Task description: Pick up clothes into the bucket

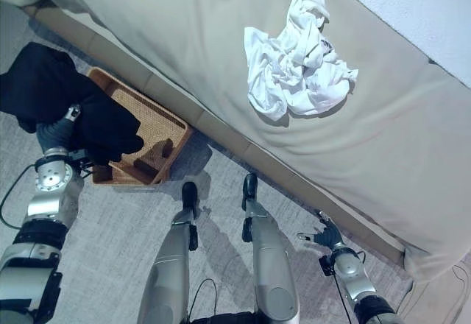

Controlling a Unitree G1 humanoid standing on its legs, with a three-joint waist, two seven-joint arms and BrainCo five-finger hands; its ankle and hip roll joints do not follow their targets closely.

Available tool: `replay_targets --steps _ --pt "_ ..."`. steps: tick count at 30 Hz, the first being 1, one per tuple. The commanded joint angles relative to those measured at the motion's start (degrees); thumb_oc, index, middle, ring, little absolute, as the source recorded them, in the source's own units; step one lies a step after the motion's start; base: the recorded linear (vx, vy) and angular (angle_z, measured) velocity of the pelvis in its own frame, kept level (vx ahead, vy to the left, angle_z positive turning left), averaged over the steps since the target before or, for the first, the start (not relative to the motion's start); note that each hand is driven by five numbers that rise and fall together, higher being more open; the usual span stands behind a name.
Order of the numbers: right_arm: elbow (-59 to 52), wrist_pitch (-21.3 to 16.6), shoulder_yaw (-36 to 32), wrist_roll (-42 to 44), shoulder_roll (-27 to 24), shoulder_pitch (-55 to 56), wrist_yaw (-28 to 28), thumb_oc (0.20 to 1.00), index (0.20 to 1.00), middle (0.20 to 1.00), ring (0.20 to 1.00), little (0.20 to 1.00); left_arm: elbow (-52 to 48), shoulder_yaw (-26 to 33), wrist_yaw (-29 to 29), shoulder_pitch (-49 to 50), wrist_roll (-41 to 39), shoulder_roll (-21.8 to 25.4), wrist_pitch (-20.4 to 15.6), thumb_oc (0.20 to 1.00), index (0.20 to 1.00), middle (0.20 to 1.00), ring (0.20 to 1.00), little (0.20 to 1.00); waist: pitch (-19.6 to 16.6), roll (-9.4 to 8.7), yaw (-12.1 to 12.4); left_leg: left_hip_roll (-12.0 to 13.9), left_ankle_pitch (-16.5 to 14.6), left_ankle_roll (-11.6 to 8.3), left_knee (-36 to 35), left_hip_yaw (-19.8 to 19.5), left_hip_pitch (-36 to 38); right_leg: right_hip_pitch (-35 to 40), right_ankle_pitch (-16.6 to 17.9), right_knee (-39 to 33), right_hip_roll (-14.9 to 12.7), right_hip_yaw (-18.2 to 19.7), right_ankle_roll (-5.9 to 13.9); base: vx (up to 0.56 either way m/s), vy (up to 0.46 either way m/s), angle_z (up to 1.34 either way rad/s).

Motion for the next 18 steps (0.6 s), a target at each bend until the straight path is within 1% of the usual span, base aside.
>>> replay_targets --steps 1,3,4,5,6,7,8,9,10,11,12,13,15,16,17,18 --pt "-2.86 -2.27 2.2 3.92 -1.19 0.0 -2.93 1.0 1.0 1.0 1.0 1.0 1.8 1.77 1.73 -2.64 -5.01 4.08 -4.07 0.2 0.2 0.2 0.2 0.2 -1.08 -3.37 -0.85 -1.73 -4.2 1.94 7.59 -1.6 -4.24 -0.41 -3.83 4.94 -3.16 -0.38 3.77 -0.01 0.026 -0.04" --pt "-3.79 -2.73 2.46 4.61 -1.06 -0.5 -3.58 1.0 1.0 1.0 1.0 1.0 3.27 2.07 1.79 -3.37 -6.95 4.08 -3.89 0.2 0.2 0.2 0.2 0.2 -1.08 -4.34 -0.97 -1.43 -4.7 1.95 8.87 -1.73 -6.5 -2.3 -3.52 5.02 -2.72 -0.33 3.91 0.0 0.008 -0.03" --pt "-3.78 -2.73 2.46 4.61 -1.05 -0.54 -3.58 1.0 1.0 1.0 1.0 1.0 3.32 2.06 1.74 -3.43 -7.0 4.12 -3.91 0.2 0.2 0.2 0.2 0.2 -1.08 -4.33 -0.96 -1.41 -4.75 1.95 8.99 -1.73 -6.61 -2.38 -3.53 5.07 -2.7 -0.33 3.91 0.0 0.0 0.0" --pt "-5.39 -3.11 2.67 5.59 -1.11 -0.71 -4.12 1.0 1.0 1.0 1.0 1.0 5.09 2.16 1.32 -4.2 -9.44 4.15 -3.57 0.2 0.2 0.2 0.2 0.2 -1.08 -5.49 -1.22 -1.15 -5.2 1.89 10.51 -2.02 -9.32 -4.46 -3.31 5.14 -2.55 -0.61 4.2 0.0 0.0 0.0" --pt "-5.12 -3.21 2.9 6.08 -1.03 -1.05 -4.33 1.0 1.0 1.0 1.0 1.0 6.89 1.74 0.98 -4.9 -9.96 4.23 -3.0 0.573 0.573 0.573 0.573 0.573 -1.08 -5.78 -1.32 -1.13 -5.32 1.91 10.94 -2.2 -10.09 -5.08 -3.22 5.13 -2.36 -0.73 4.24 0.0 0.01 -0.05" --pt "-4.97 -3.24 3.07 6.45 -1.03 -1.45 -4.69 1.0 1.0 1.0 1.0 1.0 9.39 1.58 0.92 -5.67 -10.74 4.11 -2.22 1.0 1.0 1.0 1.0 1.0 -1.08 -6.15 -1.49 -1.03 -5.52 1.95 11.27 -2.3 -10.72 -5.66 -3.1 5.12 -2.22 -0.9 4.34 0.01 0.031 -0.04" --pt "-4.8 -3.15 3.45 6.74 -0.92 -1.81 -4.84 1.0 1.0 1.0 1.0 1.0 12.16 1.25 0.56 -6.98 -12.38 3.75 -1.08 1.0 1.0 1.0 1.0 1.0 -1.08 -6.41 -1.58 -0.8 -5.86 1.98 12.0 -2.33 -11.46 -5.95 -3.04 5.14 -2.15 -0.99 4.43 0.09 0.019 -0.02" --pt "-4.76 -2.92 3.87 6.91 -1.01 -1.83 -5.04 1.0 1.0 1.0 1.0 1.0 12.97 0.79 0.15 -7.41 -13.3 3.56 -0.52 1.0 1.0 1.0 1.0 1.0 -1.08 -6.4 -1.5 -0.54 -7.85 1.89 12.56 -2.74 -10.57 -5.13 -4.54 5.54 -1.7 -0.77 4.92 0.02 0.024 0.03" --pt "-5.52 -2.71 3.65 7.09 -1.13 -2.15 -5.34 1.0 1.0 1.0 1.0 1.0 12.97 1.14 0.12 -7.75 -14.66 3.03 -0.19 1.0 1.0 1.0 1.0 1.0 -1.08 -6.75 -1.72 -0.82 -6.01 2.08 12.34 -2.41 -12.32 -6.46 -2.88 4.74 -1.97 -1.27 4.55 0.09 0.011 0.01" --pt "-5.83 -2.58 3.92 7.05 -1.14 -1.97 -5.57 1.0 1.0 1.0 1.0 1.0 14.19 1.26 -0.18 -7.51 -15.24 2.67 0.62 1.0 1.0 1.0 1.0 1.0 -1.08 -6.67 -1.53 -0.5 -7.94 1.92 12.61 -2.97 -11.11 -5.31 -4.38 5.05 -1.52 -1.02 5.04 -0.06 0.029 -0.04" --pt "-6.79 -2.62 3.63 7.11 -1.39 -2.31 -6.09 1.0 1.0 1.0 1.0 1.0 14.74 1.69 -0.05 -7.67 -15.87 2.18 1.09 1.0 1.0 1.0 1.0 1.0 -1.08 -6.86 -1.63 -0.81 -6.02 2.06 11.97 -2.65 -12.29 -6.3 -2.8 4.16 -1.89 -1.55 4.58 0.09 0.001 -0.08" --pt "-6.71 -2.59 3.81 7.09 -1.39 -2.1 -6.07 1.0 1.0 1.0 1.0 1.0 14.84 1.66 -0.04 -7.41 -15.88 2.14 1.12 1.0 1.0 1.0 1.0 1.0 -1.08 -6.66 -1.46 -0.52 -7.91 1.91 12.29 -3.1 -11.02 -5.22 -4.33 4.68 -1.48 -1.22 5.03 0.01 0.026 -0.05" --pt "-9.58 -2.96 3.45 6.56 -1.83 -2.54 -7.63 1.0 1.0 1.0 1.0 1.0 16.52 2.64 1.15 -6.84 -14.84 0.88 2.39 1.0 1.0 1.0 1.0 1.0 -1.08 -6.72 -1.54 -0.43 -7.82 1.95 11.85 -3.02 -10.74 -4.98 -4.12 4.02 -1.49 -1.34 4.91 0.01 0.039 -0.03" --pt "-11.14 -3.0 3.49 5.93 -2.23 -2.89 -7.93 1.0 1.0 1.0 1.0 1.0 17.51 2.92 1.24 -7.07 -14.22 0.64 3.05 1.0 1.0 1.0 1.0 1.0 -1.08 -6.93 -1.81 -0.68 -5.94 2.11 11.28 -2.4 -11.68 -5.8 -2.54 3.19 -1.88 -1.72 4.38 0.0 0.027 -0.04" --pt "-11.07 -2.97 3.7 5.92 -2.22 -2.65 -7.9 1.0 1.0 1.0 1.0 1.0 17.63 2.89 1.25 -6.78 -14.23 0.61 3.08 1.0 1.0 1.0 1.0 1.0 -1.08 -6.72 -1.62 -0.38 -7.79 1.96 11.58 -2.87 -10.38 -4.69 -4.05 3.7 -1.46 -1.37 4.83 -0.08 0.03 -0.02" --pt "-12.74 -3.2 3.9 4.99 -2.74 -3.27 -8.13 1.0 1.0 1.0 1.0 1.0 18.67 3.71 1.63 -6.87 -14.17 0.62 3.19 1.0 1.0 1.0 1.0 1.0 -1.08 -6.93 -1.76 -0.62 -6.01 2.13 11.23 -2.28 -11.43 -5.5 -2.48 2.89 -1.9 -1.68 4.28 0.0 0.0 0.0"
